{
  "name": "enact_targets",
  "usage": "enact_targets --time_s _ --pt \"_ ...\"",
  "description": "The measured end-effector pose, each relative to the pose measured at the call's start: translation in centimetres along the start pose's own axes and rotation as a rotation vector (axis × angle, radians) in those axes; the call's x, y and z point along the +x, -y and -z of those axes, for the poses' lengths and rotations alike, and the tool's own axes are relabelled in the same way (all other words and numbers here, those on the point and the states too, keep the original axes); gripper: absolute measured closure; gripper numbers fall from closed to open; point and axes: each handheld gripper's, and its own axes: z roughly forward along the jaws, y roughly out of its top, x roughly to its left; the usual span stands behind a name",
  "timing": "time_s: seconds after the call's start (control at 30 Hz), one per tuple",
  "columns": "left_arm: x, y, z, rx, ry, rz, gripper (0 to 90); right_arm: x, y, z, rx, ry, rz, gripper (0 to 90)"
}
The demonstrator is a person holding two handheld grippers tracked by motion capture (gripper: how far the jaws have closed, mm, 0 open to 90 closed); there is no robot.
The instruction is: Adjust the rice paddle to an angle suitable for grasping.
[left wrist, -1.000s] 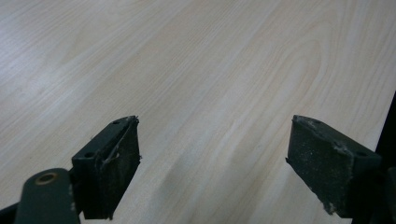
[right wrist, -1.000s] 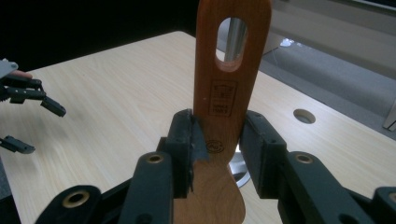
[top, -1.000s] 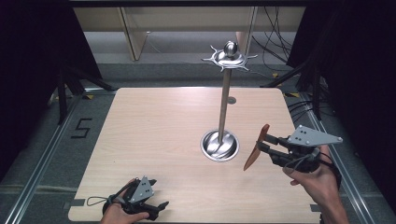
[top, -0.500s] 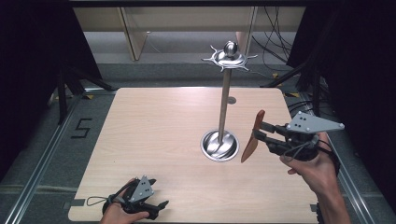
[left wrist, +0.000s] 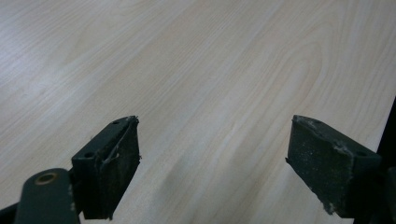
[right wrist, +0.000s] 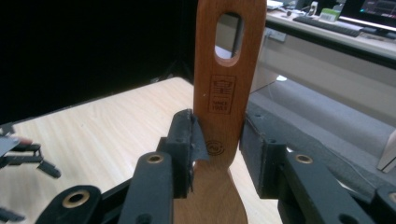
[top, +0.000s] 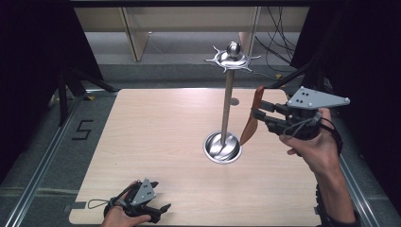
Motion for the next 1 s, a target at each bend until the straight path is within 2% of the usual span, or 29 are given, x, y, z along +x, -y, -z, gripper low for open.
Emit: enact_targets --time_s 0.07,0.4,0.43,0.77,0.8,1.0 --pt "-0.1 0.0 0.0 0.003 -0.001 0.008 16.2 -0.3 -0.6 0.0 0.004 0.008 -0.013 66.4" --pt "0.0 0.0 0.0 0.008 0.011 0.006 16.2 -1.2 -2.5 -0.6 -0.013 0.016 -0.012 66.4" --pt "-0.1 0.1 0.0 0.002 0.001 0.006 16.2 -1.2 -2.6 -0.6 -0.008 0.014 -0.019 66.4" --pt "-0.1 0.0 0.0 0.008 0.003 0.004 16.2 -1.9 -3.1 -1.2 -0.008 0.026 -0.020 66.4" --pt "-0.1 0.0 0.0 0.007 0.004 0.006 16.2 -1.9 -3.2 -1.2 0.000 0.014 -0.034 66.4" --pt "-0.2 0.0 0.0 0.004 0.004 0.006 16.2 -2.1 -3.5 -1.6 -0.002 0.003 -0.046 66.4"
